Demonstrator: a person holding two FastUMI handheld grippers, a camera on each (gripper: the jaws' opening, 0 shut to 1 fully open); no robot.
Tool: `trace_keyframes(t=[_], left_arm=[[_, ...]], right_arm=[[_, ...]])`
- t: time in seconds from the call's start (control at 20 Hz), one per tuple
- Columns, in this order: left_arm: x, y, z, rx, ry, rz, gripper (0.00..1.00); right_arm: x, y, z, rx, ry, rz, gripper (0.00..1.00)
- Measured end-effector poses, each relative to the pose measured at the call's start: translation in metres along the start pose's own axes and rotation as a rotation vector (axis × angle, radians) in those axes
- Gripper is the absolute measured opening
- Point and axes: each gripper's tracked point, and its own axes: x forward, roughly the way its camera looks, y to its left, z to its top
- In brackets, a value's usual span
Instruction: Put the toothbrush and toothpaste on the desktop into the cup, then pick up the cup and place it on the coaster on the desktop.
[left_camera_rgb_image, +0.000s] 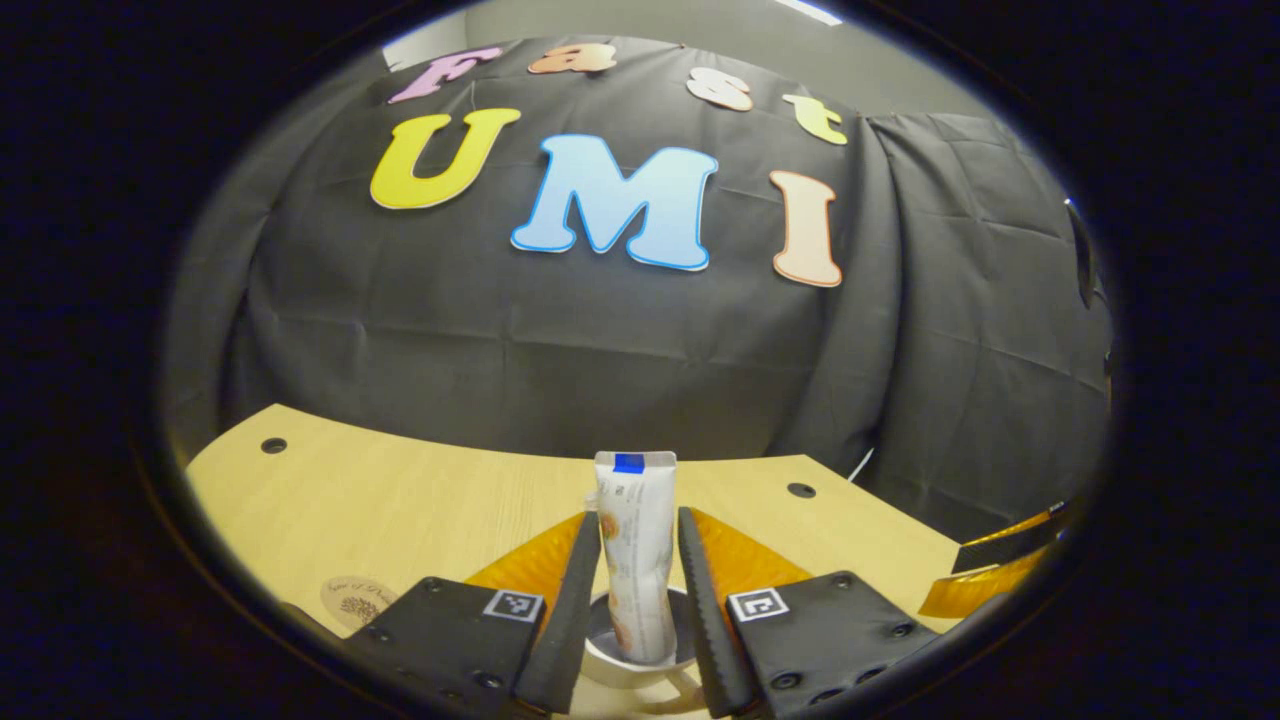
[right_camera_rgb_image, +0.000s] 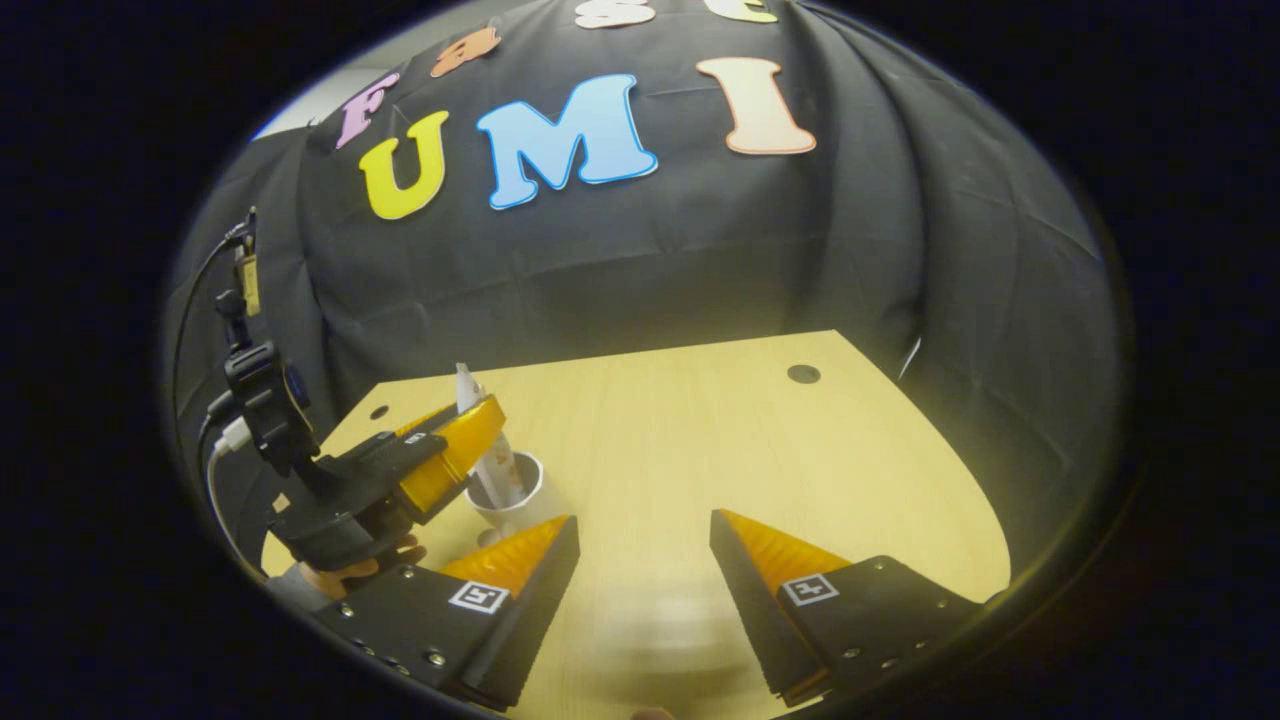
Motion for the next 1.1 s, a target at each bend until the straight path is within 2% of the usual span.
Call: trace_keyframes(t=[0.05,0.15,0.2,0.25,0.3,0.5,0.55,0.6,0.7,0.85,0.9,1.1], left_arm=[[-0.001,-0.001,-0.002,-0.006,0.002,-0.005,0.60],[-0.004,0.002,-0.002,-0.033,0.001,-0.007,0.84],[-0.006,0.009,-0.001,-0.044,-0.001,0.008,0.78],[-0.007,0.013,0.000,-0.060,-0.003,0.011,0.78],[-0.010,0.016,0.001,-0.075,-0.004,0.016,0.83],[-0.023,0.032,0.016,-0.089,-0.022,0.042,0.84],[-0.025,0.036,0.022,-0.089,-0.027,0.045,0.84],[-0.029,0.040,0.027,-0.093,-0.031,0.047,0.85],[-0.034,0.046,0.036,-0.106,-0.042,0.050,0.82],[-0.044,0.056,0.047,-0.115,-0.050,0.058,0.91],[-0.049,0.061,0.051,-0.117,-0.053,0.061,0.94],[-0.067,0.081,0.064,-0.130,-0.063,0.086,0.94]], right_arm=[[0.001,0.001,-0.001,-0.004,0.002,-0.002,0.83],[0.003,0.003,-0.004,-0.011,0.011,0.001,0.83],[0.003,0.005,-0.004,-0.014,0.014,0.001,0.83],[0.004,0.007,-0.003,-0.017,0.017,0.002,0.80],[0.005,0.009,-0.003,-0.020,0.020,0.004,0.83],[0.012,0.022,-0.003,-0.029,0.042,0.011,0.83],[0.015,0.027,-0.005,-0.028,0.057,0.015,0.80],[0.018,0.032,-0.007,-0.029,0.072,0.019,0.83],[0.022,0.042,-0.010,-0.040,0.097,0.022,0.83],[0.029,0.059,-0.013,-0.068,0.128,0.035,0.81],[0.030,0.064,-0.013,-0.079,0.136,0.044,0.84],[0.038,0.085,-0.016,-0.103,0.182,0.073,0.84]])
